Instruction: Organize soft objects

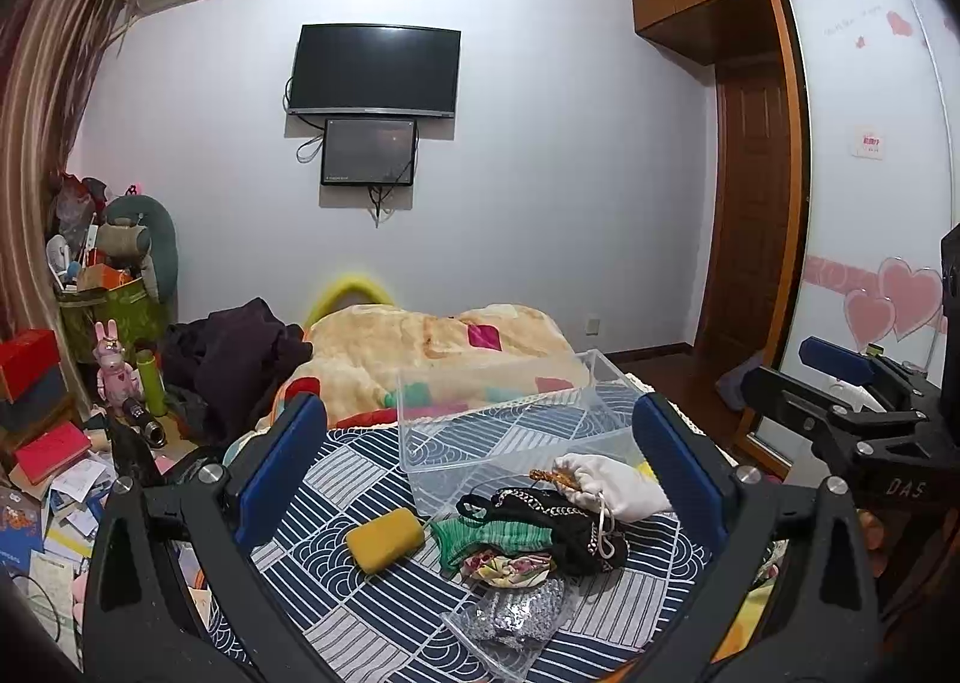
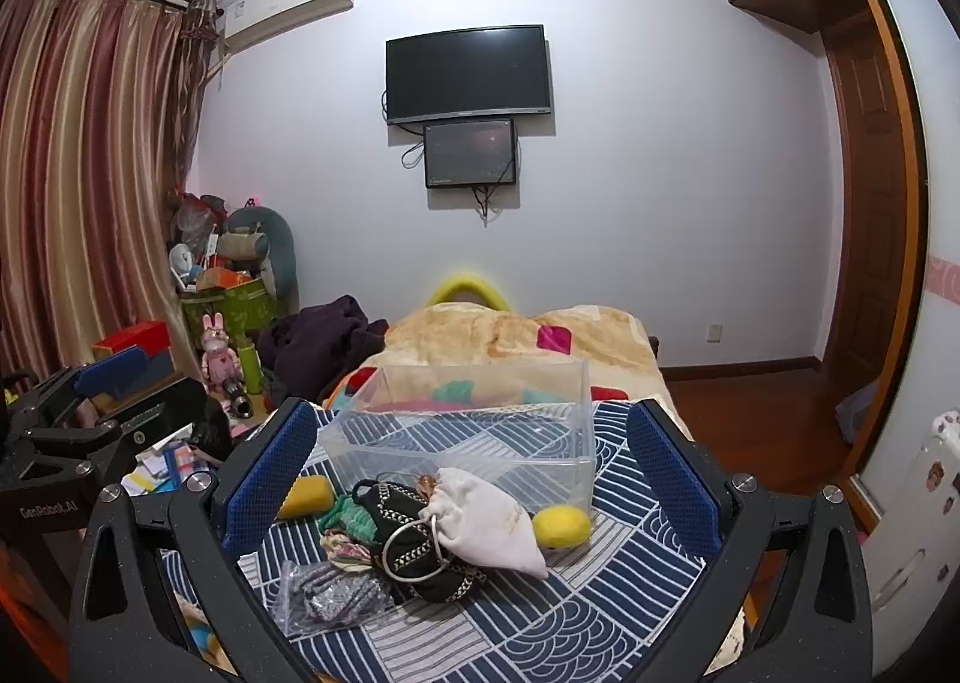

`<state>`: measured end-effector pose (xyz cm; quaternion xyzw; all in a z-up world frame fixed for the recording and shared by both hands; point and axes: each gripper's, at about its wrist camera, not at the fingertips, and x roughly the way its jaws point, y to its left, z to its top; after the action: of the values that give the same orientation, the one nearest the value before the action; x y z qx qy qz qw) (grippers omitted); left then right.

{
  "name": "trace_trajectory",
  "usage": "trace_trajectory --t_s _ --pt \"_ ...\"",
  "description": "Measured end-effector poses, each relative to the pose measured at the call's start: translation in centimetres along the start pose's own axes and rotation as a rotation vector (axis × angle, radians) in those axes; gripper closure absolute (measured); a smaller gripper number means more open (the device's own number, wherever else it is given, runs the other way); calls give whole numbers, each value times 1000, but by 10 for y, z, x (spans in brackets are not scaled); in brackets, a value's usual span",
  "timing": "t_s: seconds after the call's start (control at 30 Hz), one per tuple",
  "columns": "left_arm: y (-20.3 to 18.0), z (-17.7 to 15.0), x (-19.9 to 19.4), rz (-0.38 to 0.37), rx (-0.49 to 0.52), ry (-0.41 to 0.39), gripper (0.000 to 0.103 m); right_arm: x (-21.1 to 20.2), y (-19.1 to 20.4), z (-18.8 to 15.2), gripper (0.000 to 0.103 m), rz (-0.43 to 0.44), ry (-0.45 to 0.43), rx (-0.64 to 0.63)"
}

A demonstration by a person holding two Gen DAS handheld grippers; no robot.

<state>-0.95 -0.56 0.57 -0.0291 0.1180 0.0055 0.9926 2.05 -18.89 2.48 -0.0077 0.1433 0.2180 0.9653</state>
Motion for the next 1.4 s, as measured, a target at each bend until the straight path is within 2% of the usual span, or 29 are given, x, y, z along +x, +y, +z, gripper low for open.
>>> trace_trajectory --t_s 1.4 --pt "1 6 -4 0 3 -19 0 -2 4 3 0 7 -9 -10"
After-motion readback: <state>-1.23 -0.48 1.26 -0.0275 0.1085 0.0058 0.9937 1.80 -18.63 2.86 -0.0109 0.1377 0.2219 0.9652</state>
